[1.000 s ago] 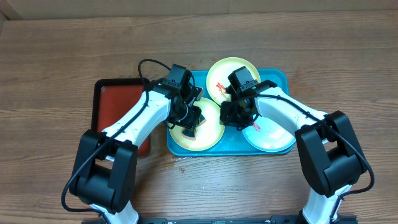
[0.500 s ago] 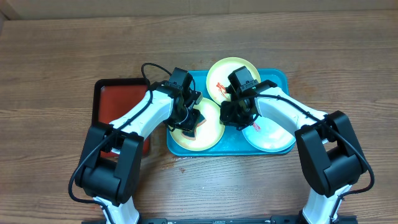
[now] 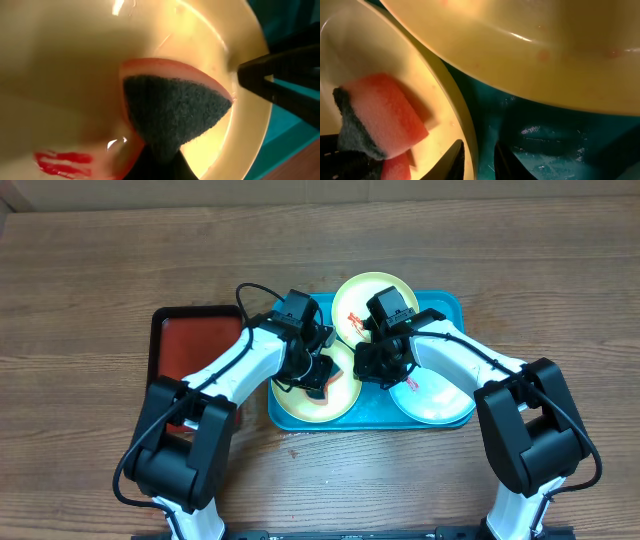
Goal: Clean dirty plates on tray and stack at the side
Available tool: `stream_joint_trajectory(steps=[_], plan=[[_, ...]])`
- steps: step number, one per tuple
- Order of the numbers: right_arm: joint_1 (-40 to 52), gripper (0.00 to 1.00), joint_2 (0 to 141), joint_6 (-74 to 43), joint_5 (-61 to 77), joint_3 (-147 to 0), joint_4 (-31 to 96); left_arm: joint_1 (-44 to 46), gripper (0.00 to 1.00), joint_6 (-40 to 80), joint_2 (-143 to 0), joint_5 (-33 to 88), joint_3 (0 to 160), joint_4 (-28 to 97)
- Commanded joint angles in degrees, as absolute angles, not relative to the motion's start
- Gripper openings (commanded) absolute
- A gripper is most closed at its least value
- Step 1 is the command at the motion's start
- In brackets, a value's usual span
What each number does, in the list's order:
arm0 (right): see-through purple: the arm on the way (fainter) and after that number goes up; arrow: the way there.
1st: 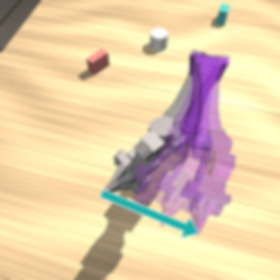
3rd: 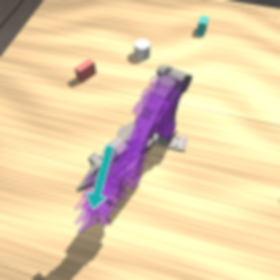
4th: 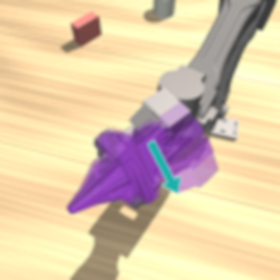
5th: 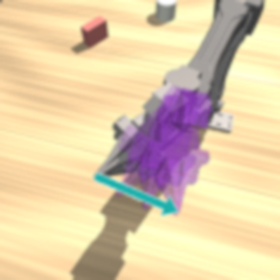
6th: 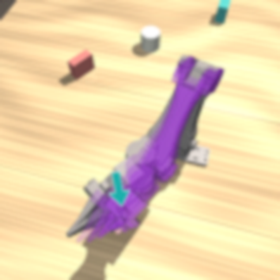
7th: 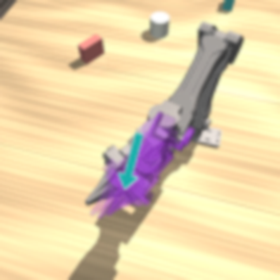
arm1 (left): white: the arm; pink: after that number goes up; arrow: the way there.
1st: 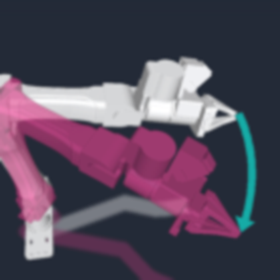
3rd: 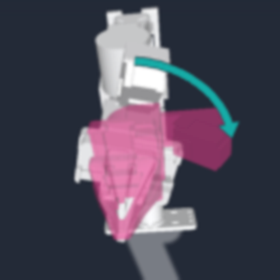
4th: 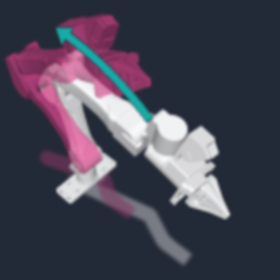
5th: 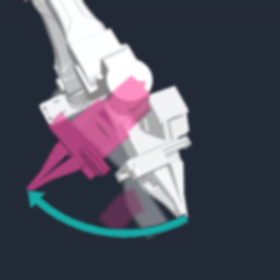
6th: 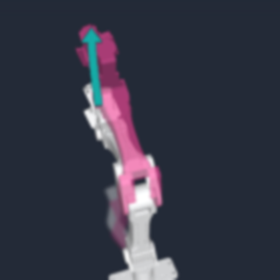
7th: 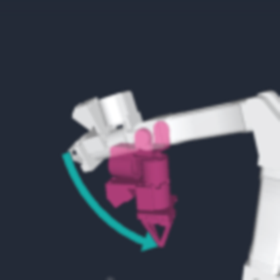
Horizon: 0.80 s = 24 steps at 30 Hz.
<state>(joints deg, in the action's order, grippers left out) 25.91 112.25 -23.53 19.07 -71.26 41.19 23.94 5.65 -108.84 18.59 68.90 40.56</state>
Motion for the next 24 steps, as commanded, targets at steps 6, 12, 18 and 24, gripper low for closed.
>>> stream_joint_trajectory(steps=[6,12,18,24], plan=[[25.65,0.22,111.98,-23.64,18.48,-72.44,41.01,24.12,0.04,10.96,-110.76,4.73,67.11,40.16],[25.65,0.21,111.98,-23.64,18.46,-72.44,40.99,23.83,0.04,14.22,-112.88,-9.45,66.11,41.95],[25.65,0.18,111.98,-23.66,18.48,-72.44,40.97,22.44,0.04,18.09,-111.59,-21.58,69.36,46.17],[25.65,0.18,111.98,-23.66,18.46,-72.44,40.99,22.04,0.04,17.58,-110.98,-13.78,76.79,48.25]])
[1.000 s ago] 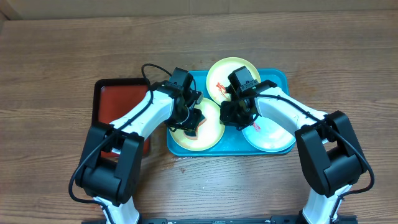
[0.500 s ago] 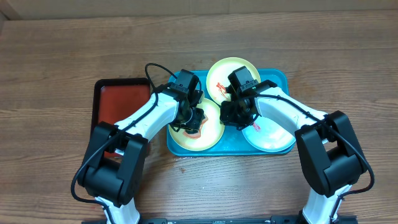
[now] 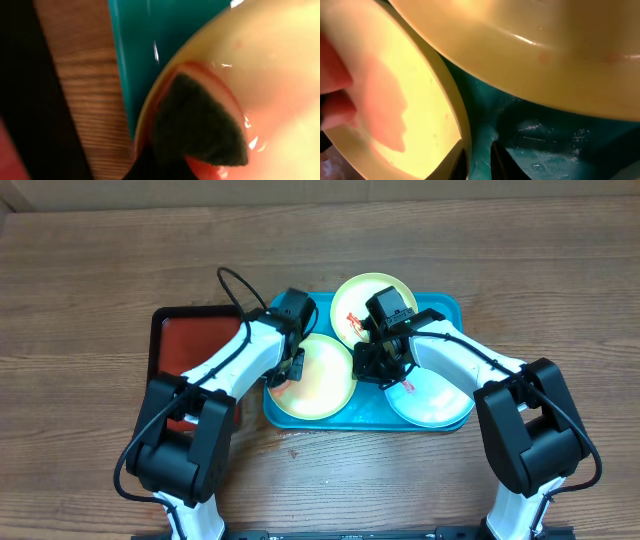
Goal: Clean dirty plates on tray and stack at the side
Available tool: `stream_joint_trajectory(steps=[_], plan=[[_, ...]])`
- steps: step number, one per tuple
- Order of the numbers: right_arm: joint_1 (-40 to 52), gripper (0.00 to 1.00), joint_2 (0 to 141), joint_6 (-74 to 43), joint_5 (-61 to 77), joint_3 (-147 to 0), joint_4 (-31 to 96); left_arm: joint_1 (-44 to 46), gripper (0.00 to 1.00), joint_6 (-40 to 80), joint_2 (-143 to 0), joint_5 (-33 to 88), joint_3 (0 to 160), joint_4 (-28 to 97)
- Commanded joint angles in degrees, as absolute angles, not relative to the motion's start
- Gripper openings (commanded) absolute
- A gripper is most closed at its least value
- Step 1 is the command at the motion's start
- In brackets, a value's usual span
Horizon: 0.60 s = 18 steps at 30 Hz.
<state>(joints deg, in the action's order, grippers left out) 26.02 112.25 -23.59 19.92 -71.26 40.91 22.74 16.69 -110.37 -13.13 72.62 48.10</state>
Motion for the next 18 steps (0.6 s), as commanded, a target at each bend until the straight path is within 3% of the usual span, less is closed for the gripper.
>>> stream_joint_trajectory(steps=[1,5,8,13,18], plan=[[25.65,0.18,111.98,-23.66,18.46,-72.44,41.01,22.04,0.04,16.64,-110.98,-9.41,77.76,48.12],[25.65,0.18,111.98,-23.66,18.44,-72.44,41.01,22.15,0.04,13.5,-111.0,10.28,78.48,46.15],[25.65,0.18,111.98,-23.64,18.44,-72.44,41.01,22.72,0.04,12.71,-111.44,17.98,77.65,45.87],[25.65,0.18,111.98,-23.64,18.44,-72.44,40.97,24.47,0.04,9.17,-112.22,14.96,75.33,46.46],[25.65,0.18,111.98,-23.64,18.44,-72.44,40.99,24.32,0.04,12.58,-112.22,4.27,73.36,46.57]])
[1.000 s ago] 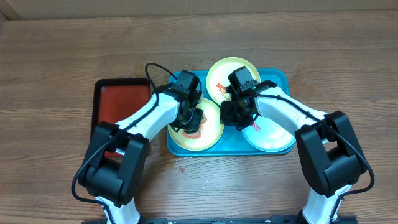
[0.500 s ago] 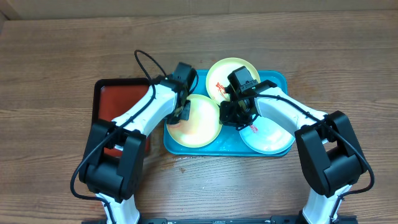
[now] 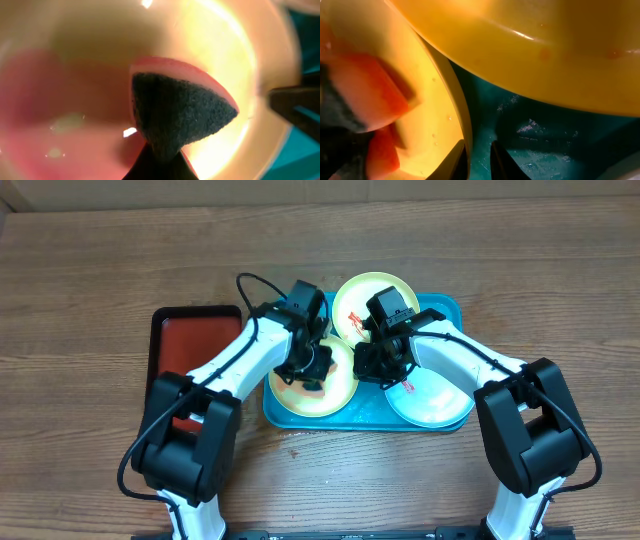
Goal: Clean dirty plates on tray and stack at the side
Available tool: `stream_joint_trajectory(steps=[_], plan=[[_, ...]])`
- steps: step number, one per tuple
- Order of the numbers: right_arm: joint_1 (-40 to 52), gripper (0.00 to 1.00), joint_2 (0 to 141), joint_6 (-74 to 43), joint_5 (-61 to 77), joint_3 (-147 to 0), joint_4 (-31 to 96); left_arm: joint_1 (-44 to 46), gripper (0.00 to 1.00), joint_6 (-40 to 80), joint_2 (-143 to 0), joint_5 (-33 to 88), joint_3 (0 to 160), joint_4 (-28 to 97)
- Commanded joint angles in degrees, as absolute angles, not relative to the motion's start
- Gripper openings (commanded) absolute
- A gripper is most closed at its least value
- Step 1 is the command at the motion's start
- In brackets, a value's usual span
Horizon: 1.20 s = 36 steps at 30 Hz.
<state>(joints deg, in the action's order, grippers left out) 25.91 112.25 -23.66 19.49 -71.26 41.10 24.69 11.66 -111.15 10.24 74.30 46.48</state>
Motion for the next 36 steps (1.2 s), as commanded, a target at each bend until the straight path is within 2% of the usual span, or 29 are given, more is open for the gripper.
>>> stream_joint_trajectory(steps=[1,5,9,12,18,21,25,31,36], plan=[[25.65,0.18,111.98,-23.64,18.44,-72.44,40.99,24.18,0.04,13.04,-112.22,3.14,73.36,46.61],[25.65,0.17,111.98,-23.64,18.46,-72.44,40.97,24.03,0.04,13.1,-112.22,-3.88,73.36,46.61],[25.65,0.04,111.98,-23.68,18.48,-72.44,40.8,24.01,0.04,16.64,-111.96,-12.32,74.15,46.78],[25.65,0.04,111.87,-23.68,18.52,-72.51,40.82,24.01,0.04,20.75,-110.67,-12.91,78.0,48.14],[25.65,0.04,110.54,-23.57,19.33,-72.51,41.21,23.18,0.04,21.69,-105.69,-16.86,87.59,52.12],[25.71,0.04,108.81,-22.52,19.35,-72.51,41.19,20.93,0.04,23.92,-102.21,-19.68,91.24,54.83],[25.85,0.04,105.75,-19.38,18.37,-74.0,42.26,15.42,0.05,24.69,-96.99,-17.78,91.98,55.68],[28.49,0.04,103.2,-14.92,2.13,-80.82,49.12,5.32,0.04,24.69,-94.91,-9.5,91.92,58.81],[34.46,0.04,103.18,-13.15,-22.0,-87.85,55.66,-0.71,0.04,24.69,-95.35,-7.46,89.71,60.86]])
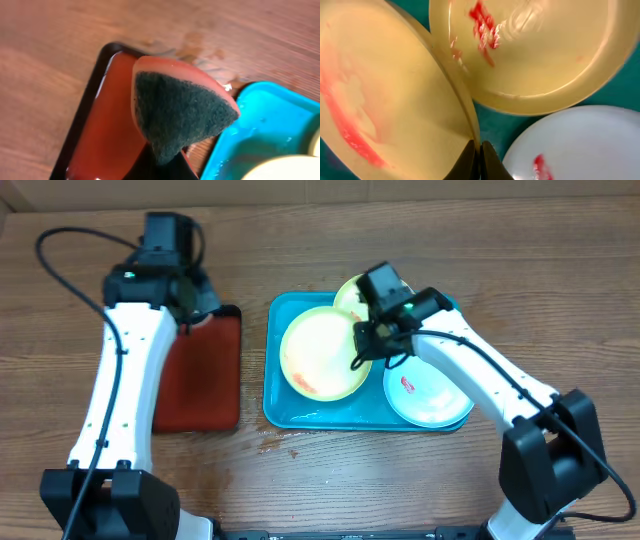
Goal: Clean dirty plates on tray and stack at the side
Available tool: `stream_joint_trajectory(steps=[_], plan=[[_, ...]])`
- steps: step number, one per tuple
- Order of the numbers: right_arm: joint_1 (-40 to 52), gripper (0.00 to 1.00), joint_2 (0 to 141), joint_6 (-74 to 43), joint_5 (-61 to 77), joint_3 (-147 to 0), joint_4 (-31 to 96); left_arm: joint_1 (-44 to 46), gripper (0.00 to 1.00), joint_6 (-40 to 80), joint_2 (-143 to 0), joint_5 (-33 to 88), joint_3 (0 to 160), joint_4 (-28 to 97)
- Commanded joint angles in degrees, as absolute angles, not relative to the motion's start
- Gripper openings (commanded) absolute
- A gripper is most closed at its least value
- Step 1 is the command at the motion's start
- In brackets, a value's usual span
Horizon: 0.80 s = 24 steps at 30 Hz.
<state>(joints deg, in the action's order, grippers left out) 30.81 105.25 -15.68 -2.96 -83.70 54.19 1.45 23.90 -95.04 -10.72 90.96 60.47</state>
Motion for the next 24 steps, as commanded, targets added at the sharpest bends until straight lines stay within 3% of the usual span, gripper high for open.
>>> stream_joint_trajectory(steps=[1,5,12,19,24], plan=[[35.97,0.04,103.18,-13.13,-27.11,-89.12,56.51,-1.41,0.04,24.69,-95.35,-7.46,89.21,60.88],[41.32,0.04,103.18,-10.87,-43.4,-92.71,57.34,-3.73,0.04,24.69,-95.35,-7.49,87.64,61.04],[50.13,0.04,103.18,8.36,-60.29,-94.7,52.86,-5.63,0.04,24.64,-95.35,-8.34,87.2,60.95],[55.22,0.04,103.18,28.1,-63.57,-94.7,46.5,-5.78,0.04,24.62,-95.35,-9.39,87.2,61.08],[55.92,0.04,103.18,31.92,-68.75,-94.7,43.97,-5.76,0.04,24.62,-95.35,-9.41,87.2,61.1]])
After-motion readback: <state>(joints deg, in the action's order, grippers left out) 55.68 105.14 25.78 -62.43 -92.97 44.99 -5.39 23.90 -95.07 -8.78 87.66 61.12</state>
